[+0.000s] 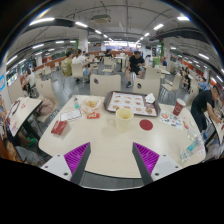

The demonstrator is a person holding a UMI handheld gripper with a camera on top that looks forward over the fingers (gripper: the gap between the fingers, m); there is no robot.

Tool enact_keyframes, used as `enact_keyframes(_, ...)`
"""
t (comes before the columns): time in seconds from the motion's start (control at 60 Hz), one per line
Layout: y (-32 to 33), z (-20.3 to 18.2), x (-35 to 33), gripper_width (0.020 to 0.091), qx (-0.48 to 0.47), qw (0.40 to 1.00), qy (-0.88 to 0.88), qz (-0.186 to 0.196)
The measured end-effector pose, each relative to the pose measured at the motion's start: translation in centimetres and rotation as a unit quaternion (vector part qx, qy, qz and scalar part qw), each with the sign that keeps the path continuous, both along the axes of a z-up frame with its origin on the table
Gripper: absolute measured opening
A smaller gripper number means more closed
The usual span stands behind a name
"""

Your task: Pour water

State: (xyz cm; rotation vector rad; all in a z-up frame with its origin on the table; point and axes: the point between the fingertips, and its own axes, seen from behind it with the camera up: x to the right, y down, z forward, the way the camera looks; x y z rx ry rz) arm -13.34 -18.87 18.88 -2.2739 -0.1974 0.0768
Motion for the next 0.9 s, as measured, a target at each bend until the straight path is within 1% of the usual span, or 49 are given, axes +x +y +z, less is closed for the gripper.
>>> enact_keyframes(0.117,-0.2,-0.9,4.4,0.0849,-0.002,1.000,-0.001,-0.019)
enact_keyframes(0.133,-0.4,-0.8,2.2,0.0850,-0.003,1.000,0.002,-0.022)
enact_keyframes(0.15,-1.0,-0.3,4.2,0.0849,-0.003,1.000,0.002,-0.026)
enact_keyframes(0.183,-0.6,-1.8,7.7,0.0848,-0.003,1.000,0.002,-0.031)
enact_keyframes(0.45,-1.7,-8.0,24.7,0.0852,-0.001,0.995,-0.015,-0.101)
enact_keyframes(0.6,-1.7,-9.8,33.4,0.0850,0.021,0.990,-0.017,-0.136)
enact_keyframes(0.767,0.6,-11.4,40.4,0.0856,0.042,0.986,-0.013,-0.162)
enact_keyframes(0.9,4.0,-12.1,43.5,0.0854,0.065,0.983,-0.010,-0.169)
